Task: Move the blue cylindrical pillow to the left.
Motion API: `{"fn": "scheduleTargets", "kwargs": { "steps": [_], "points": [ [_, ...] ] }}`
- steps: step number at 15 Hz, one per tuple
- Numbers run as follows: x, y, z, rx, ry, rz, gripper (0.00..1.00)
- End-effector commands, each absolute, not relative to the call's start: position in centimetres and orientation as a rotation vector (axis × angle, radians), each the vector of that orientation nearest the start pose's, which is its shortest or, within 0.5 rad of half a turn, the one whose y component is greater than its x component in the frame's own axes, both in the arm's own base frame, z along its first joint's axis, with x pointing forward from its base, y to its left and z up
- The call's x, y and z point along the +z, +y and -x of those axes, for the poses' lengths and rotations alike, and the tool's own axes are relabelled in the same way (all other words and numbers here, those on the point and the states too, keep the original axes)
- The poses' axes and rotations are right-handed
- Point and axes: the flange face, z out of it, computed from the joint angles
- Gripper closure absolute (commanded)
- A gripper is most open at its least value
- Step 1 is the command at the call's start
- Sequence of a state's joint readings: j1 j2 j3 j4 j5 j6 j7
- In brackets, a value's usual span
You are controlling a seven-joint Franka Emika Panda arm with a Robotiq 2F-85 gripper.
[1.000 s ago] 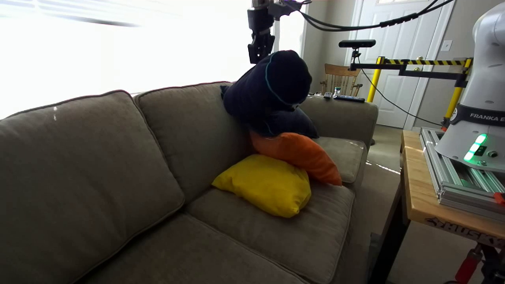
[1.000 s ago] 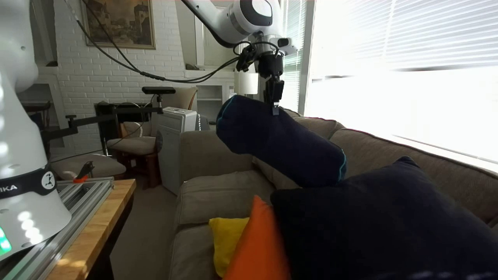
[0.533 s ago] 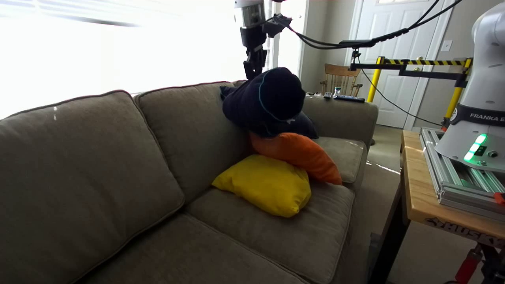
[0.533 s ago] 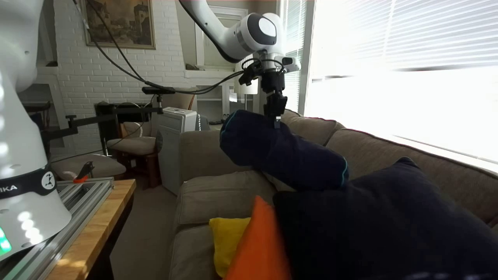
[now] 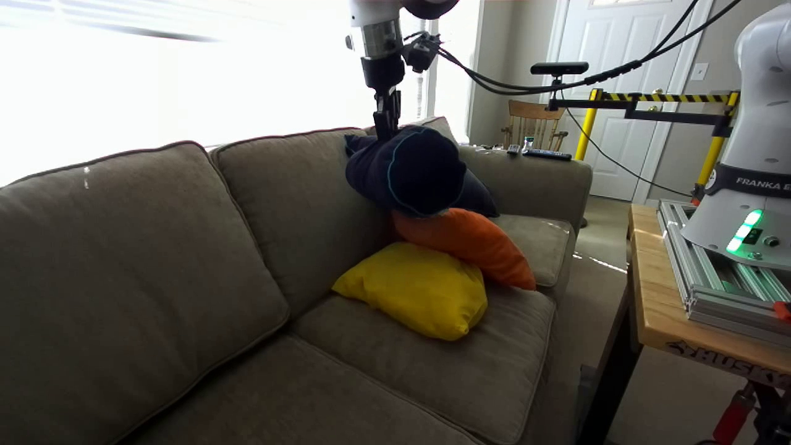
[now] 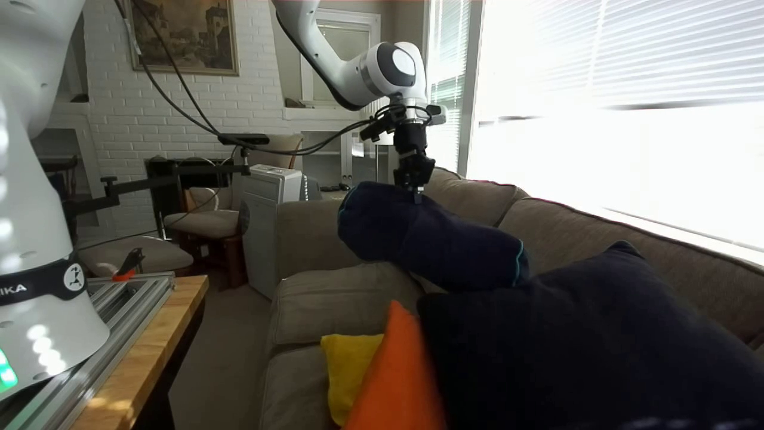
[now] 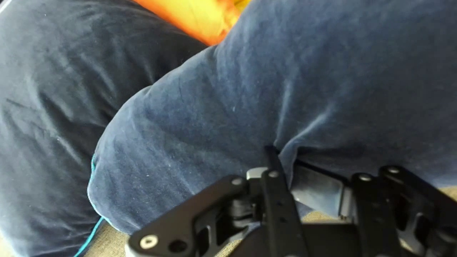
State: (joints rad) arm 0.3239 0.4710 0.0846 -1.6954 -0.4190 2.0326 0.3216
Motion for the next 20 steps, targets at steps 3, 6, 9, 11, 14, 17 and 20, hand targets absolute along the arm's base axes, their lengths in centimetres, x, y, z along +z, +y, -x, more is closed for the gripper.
{"fn": "scheduleTargets", "kwargs": {
  "steps": [3,6,9,11,14,17,20],
  "points": [
    [32.9,25.8,-60.7,-0.022,-0.764,3.443,0.99],
    [32.8,26.8,-60.2,-0.013,-0.912,3.425,0.99],
    [32.2,27.0,-60.1,0.015,-1.045,3.406,0.99],
    [31.7,26.6,-60.0,0.018,-1.073,3.419,0.99],
    [30.6,25.6,-60.0,0.023,-1.025,3.442,0.99],
    [29.0,24.9,-59.5,0.039,-0.964,3.462,0.99],
    [26.9,24.3,-59.2,0.057,-0.943,3.494,0.99]
  ]
}}
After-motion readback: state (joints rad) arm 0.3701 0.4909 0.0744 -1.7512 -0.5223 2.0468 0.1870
